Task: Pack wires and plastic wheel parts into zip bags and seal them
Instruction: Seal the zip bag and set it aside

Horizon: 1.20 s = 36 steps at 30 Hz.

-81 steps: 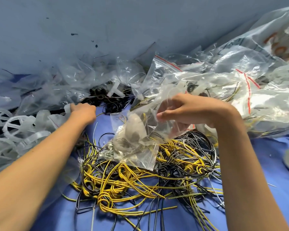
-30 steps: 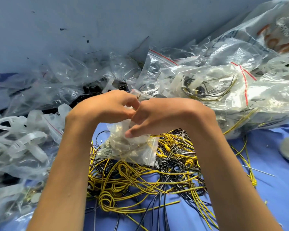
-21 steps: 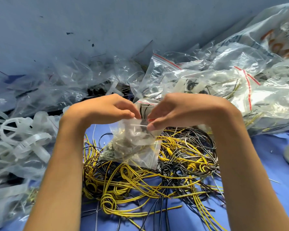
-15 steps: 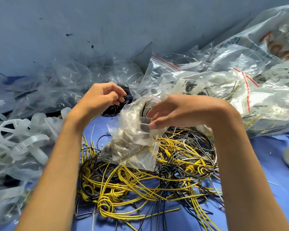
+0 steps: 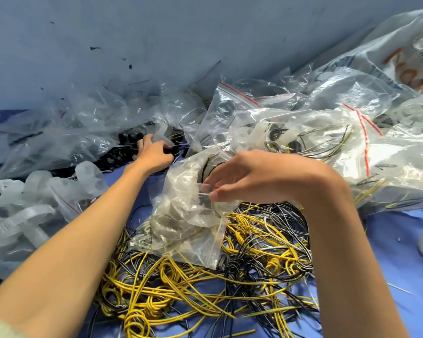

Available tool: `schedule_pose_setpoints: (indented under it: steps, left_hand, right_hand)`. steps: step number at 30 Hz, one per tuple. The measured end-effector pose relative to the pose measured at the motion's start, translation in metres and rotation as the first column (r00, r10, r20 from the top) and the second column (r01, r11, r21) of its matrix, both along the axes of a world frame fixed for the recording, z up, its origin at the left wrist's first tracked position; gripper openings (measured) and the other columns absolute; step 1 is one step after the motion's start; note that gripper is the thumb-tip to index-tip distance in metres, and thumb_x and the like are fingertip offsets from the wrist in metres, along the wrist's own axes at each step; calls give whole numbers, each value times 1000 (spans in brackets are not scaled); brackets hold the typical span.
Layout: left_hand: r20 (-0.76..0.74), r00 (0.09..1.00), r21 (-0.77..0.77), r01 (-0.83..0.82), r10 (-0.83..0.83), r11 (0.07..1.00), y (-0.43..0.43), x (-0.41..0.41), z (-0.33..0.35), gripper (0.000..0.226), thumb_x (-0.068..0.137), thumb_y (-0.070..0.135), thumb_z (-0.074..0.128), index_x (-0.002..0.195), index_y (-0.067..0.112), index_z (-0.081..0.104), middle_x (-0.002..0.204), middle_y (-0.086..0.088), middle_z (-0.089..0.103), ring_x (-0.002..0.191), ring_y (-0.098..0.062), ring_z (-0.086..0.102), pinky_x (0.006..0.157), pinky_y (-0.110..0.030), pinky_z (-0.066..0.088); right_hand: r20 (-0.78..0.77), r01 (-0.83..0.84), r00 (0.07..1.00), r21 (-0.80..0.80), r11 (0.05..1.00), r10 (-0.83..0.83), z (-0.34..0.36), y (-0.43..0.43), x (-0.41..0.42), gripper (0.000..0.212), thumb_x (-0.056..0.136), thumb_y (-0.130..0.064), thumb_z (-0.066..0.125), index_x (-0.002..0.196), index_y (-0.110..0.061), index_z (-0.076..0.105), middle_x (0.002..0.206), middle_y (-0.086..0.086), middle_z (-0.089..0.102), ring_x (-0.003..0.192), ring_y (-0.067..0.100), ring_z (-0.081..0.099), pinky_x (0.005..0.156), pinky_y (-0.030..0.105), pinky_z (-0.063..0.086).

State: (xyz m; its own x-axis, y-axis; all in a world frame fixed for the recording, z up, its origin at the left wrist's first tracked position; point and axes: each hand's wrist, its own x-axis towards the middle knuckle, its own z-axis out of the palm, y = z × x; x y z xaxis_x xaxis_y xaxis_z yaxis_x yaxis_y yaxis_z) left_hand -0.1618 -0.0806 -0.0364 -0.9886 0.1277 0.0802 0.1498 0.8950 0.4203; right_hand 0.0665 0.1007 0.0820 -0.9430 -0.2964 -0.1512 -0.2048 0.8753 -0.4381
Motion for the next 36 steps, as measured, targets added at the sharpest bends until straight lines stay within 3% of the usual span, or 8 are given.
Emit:
schedule_pose_setpoints:
  steps: [7,11,20,24,27,32,34,36]
  left_hand:
    - [-43,995,-267,75,-90,961,-3,18,-5,45,89,36,56,126,12,50,139,-6,27,126,-27,25,96,-48,29]
    - [-66,996,-264,39,-59,964,-8,26,-5,45,89,33,55,125,6,50,138,-5,29,124,-27,28,93,-47,32]
    - [-78,997,-216,-32,16,976,-24,37,1,43,86,32,52,121,7,50,135,-10,34,122,-30,35,95,-45,39]
    - [61,996,-148,81,-73,986,-28,42,16,45,86,31,54,122,4,53,134,-20,41,122,-35,44,100,-38,38]
    - [168,961,95,205,-219,974,-25,58,40,36,92,33,56,119,10,60,122,-10,60,109,-22,57,89,-30,41]
    - [397,746,390,391,-535,834,-34,108,84,49,79,60,61,114,26,62,112,6,68,108,-9,62,94,-28,46]
    - [398,719,293,489,-570,821,-32,126,94,60,65,63,70,113,28,61,111,9,68,106,-9,62,93,-29,47]
    - [327,785,-20,563,-526,826,-17,134,92,59,60,61,71,104,22,60,102,8,66,96,-12,63,86,-32,49]
  right_hand:
    - [47,-30,999,64,998,27,3,-6,6,19,85,-46,62,96,-34,72,88,-18,71,80,-4,63,64,16,47]
    - [103,-4,995,63,998,-3,6,0,10,24,80,-43,66,81,-22,76,81,-6,73,79,11,68,74,30,53]
    - [55,41,998,-77,996,-37,12,21,16,17,76,-41,62,68,-31,73,67,-12,70,63,6,64,69,39,52]
    - [-81,42,995,-216,975,-61,13,24,16,21,77,-36,57,71,-20,69,68,-6,70,68,15,66,66,37,47]
    - [-122,43,990,-241,970,-74,12,25,15,19,75,-37,56,70,-23,68,67,-7,69,69,15,65,72,41,51]
    - [-251,81,952,-350,933,-177,12,28,11,19,78,-34,63,71,-18,70,69,-1,69,70,24,64,63,37,51]
    - [-313,104,924,-349,931,-220,13,27,11,15,80,-35,65,72,-23,70,68,-6,67,59,6,57,50,21,45]
    - [-384,105,896,-305,946,-223,14,25,9,13,80,-37,67,73,-27,71,71,-8,66,60,2,55,50,17,44]
